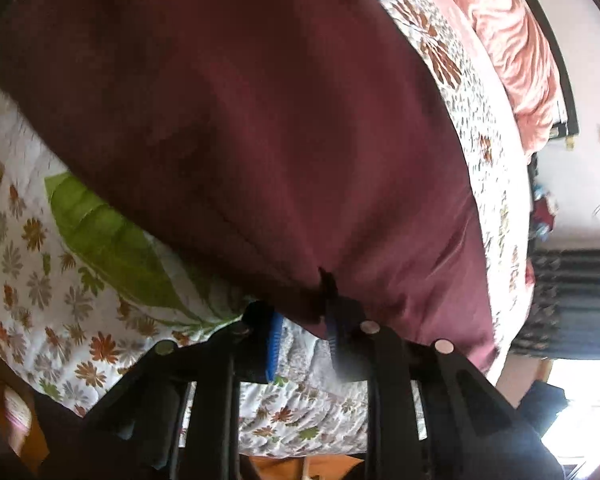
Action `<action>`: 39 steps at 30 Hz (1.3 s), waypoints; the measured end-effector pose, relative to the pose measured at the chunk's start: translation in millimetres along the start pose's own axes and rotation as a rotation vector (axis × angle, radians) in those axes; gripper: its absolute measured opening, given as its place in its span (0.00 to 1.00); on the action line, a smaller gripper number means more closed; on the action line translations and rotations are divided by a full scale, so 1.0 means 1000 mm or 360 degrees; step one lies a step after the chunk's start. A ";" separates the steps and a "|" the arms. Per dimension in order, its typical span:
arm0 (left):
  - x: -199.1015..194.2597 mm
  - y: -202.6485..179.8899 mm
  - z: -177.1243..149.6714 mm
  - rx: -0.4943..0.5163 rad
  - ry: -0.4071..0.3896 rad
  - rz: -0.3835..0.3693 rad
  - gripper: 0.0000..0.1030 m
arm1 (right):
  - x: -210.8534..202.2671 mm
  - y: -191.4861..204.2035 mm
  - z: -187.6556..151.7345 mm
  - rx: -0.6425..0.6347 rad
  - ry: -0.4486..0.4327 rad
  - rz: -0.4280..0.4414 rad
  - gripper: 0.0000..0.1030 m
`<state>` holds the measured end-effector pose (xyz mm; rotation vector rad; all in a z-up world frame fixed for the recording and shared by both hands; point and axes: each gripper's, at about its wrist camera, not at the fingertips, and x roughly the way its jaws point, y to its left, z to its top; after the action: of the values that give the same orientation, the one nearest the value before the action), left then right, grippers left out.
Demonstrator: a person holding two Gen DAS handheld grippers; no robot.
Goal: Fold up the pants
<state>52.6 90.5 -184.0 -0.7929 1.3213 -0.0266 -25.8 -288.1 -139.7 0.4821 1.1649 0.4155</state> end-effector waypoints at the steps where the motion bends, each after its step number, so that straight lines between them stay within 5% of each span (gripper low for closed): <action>1: -0.003 -0.005 0.000 0.0029 -0.0006 0.0010 0.23 | -0.005 -0.003 0.001 0.0016 -0.0011 0.0011 0.50; 2: -0.007 -0.011 -0.001 0.0055 -0.0012 0.0021 0.26 | -0.012 -0.006 0.002 0.0032 -0.0033 0.0027 0.50; 4: -0.016 -0.018 -0.008 0.0079 -0.0018 0.0051 0.48 | -0.030 -0.014 0.003 0.0076 -0.0081 0.0053 0.50; 10: -0.035 -0.090 -0.062 0.0477 -0.0092 -0.0022 0.57 | -0.083 -0.057 -0.009 0.0259 -0.0131 -0.0144 0.52; 13: -0.017 -0.149 -0.083 0.0833 -0.0151 0.0016 0.75 | -0.100 -0.083 -0.020 0.0416 -0.0103 -0.0219 0.52; 16: 0.009 -0.173 -0.089 0.0982 -0.0155 0.0062 0.75 | -0.109 -0.108 -0.031 0.0576 -0.0115 -0.0191 0.58; 21: 0.069 -0.168 -0.089 0.0966 0.0068 0.0196 0.76 | -0.110 -0.142 -0.043 0.0715 -0.0164 -0.0127 0.61; 32: 0.072 -0.167 -0.085 0.0970 0.0075 0.0158 0.78 | -0.099 -0.190 -0.041 0.0952 -0.0407 0.0033 0.61; 33: 0.072 -0.166 -0.087 0.0988 0.0071 0.0164 0.79 | -0.099 -0.187 -0.039 0.0927 -0.0428 0.0025 0.60; 36: 0.073 -0.167 -0.091 0.1023 0.0058 0.0182 0.80 | -0.099 -0.182 -0.034 0.0855 -0.0456 -0.0068 0.36; 39: 0.072 -0.166 -0.090 0.1020 0.0063 0.0170 0.81 | -0.101 -0.185 -0.031 0.0868 -0.0494 0.0000 0.20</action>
<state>63.4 -110.5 -160.0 -0.1774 1.2848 -0.3641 -78.0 -490.9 -176.1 0.9835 0.9661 0.0092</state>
